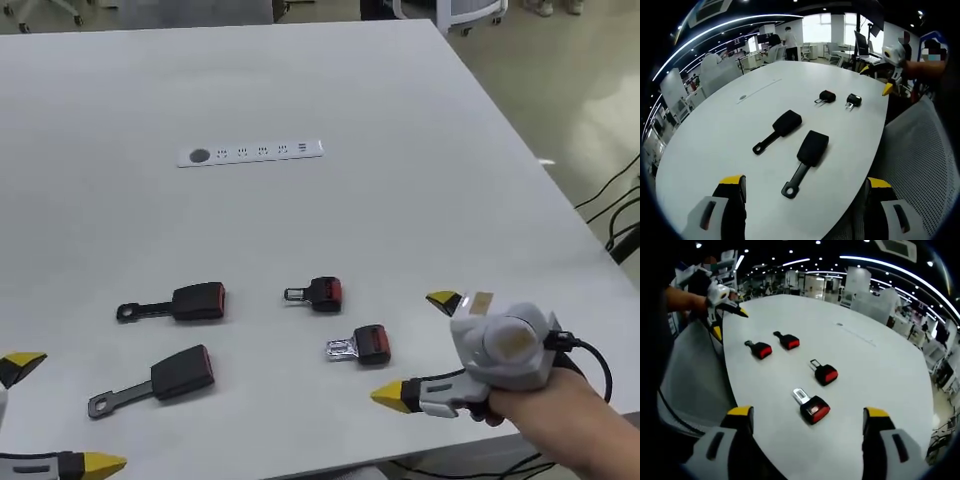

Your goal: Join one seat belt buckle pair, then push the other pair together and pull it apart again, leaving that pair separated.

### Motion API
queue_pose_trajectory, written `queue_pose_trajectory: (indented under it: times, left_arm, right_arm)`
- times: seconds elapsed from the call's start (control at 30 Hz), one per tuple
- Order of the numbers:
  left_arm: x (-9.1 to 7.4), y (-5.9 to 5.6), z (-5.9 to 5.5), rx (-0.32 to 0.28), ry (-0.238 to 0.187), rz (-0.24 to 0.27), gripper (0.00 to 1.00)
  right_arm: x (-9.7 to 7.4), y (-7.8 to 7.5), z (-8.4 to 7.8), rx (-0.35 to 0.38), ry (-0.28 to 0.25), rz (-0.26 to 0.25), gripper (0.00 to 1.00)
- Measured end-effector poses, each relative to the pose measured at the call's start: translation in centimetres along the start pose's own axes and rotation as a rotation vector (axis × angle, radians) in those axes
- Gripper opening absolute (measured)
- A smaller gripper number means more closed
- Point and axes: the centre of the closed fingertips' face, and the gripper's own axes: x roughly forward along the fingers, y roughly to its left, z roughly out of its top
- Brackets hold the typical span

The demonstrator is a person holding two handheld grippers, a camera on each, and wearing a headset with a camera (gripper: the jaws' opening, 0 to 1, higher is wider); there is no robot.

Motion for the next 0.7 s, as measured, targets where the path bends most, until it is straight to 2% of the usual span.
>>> queue_pose_trajectory:
  times: [0.33, 0.7]
  left_arm:
    - [0.16, -0.21, 0.18, 0.011, 0.002, -0.001, 1.00]
    - [-0.01, -0.33, -0.21, 0.003, -0.002, 0.008, 1.00]
  right_arm:
    - [-0.07, 0.29, -0.11, -0.001, 0.004, 0.001, 0.91]
    - [-0.28, 0.12, 0.01, -0.005, 0.006, -0.007, 0.89]
